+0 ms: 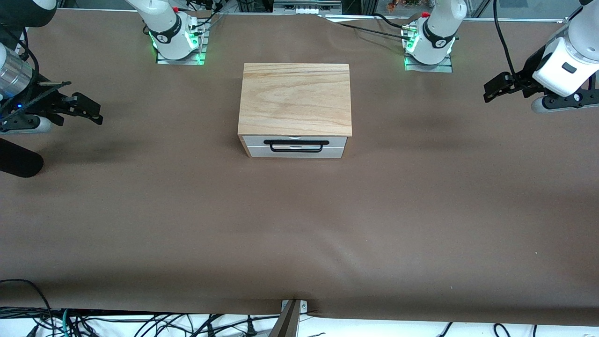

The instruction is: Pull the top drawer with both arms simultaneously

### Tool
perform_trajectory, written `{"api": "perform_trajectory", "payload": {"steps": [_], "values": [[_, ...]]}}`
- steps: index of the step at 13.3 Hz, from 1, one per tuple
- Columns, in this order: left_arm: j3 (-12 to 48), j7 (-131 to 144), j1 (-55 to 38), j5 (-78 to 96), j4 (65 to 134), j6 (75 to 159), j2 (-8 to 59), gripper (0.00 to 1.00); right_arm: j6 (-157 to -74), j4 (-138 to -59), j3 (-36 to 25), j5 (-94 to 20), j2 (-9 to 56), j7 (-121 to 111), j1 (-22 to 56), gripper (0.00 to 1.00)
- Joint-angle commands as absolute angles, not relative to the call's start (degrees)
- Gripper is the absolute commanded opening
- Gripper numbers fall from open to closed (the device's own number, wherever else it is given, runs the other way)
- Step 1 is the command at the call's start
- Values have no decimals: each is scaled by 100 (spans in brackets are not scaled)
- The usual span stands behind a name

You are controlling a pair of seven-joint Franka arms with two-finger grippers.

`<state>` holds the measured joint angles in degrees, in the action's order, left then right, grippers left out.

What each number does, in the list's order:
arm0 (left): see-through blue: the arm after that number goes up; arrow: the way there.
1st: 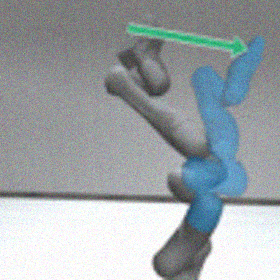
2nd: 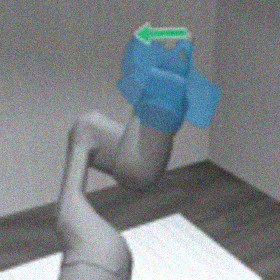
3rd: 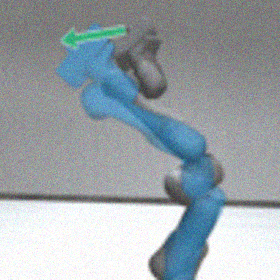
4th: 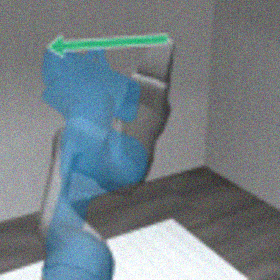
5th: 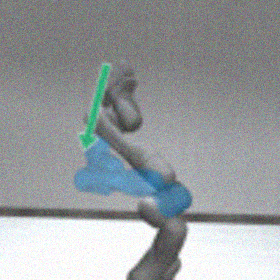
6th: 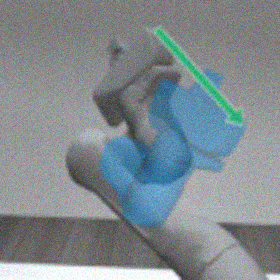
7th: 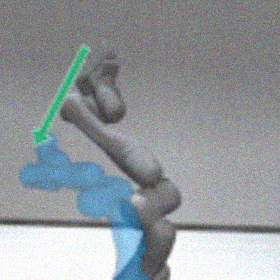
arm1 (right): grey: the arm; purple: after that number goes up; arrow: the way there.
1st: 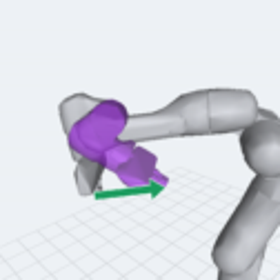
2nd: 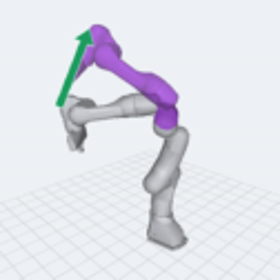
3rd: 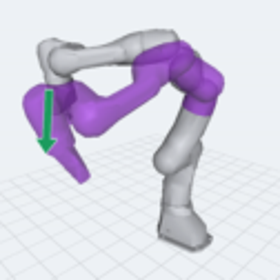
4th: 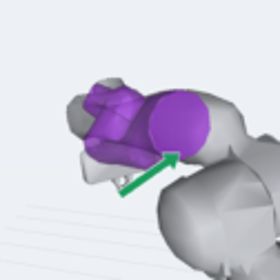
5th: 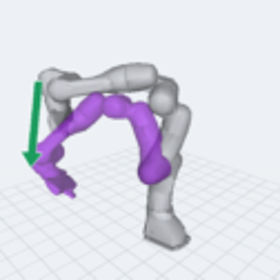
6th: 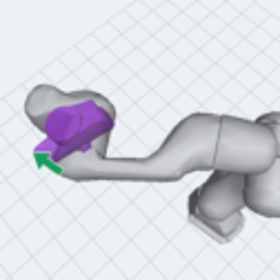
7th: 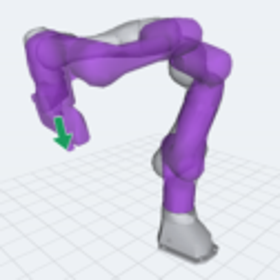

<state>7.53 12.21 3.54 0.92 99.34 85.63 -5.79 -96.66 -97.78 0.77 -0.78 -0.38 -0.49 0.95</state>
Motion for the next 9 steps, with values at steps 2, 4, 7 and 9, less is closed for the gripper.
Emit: {"api": "perform_trajectory", "payload": {"steps": [2,4,7,9], "values": [[765,1239,396,132,9747,8438,-492,100,-9633,-9686,105,-53,-35,-114,79,100],[773,1239,404,132,9747,8446,-492,100,-9633,-9686,105,-44,-35,-114,79,100],[773,1239,396,141,9747,8473,-492,100,-9624,-9686,114,-44,-35,-123,79,100],[773,1239,396,149,9729,8551,-492,100,-9624,-9686,105,-44,-35,-123,79,100]]}}
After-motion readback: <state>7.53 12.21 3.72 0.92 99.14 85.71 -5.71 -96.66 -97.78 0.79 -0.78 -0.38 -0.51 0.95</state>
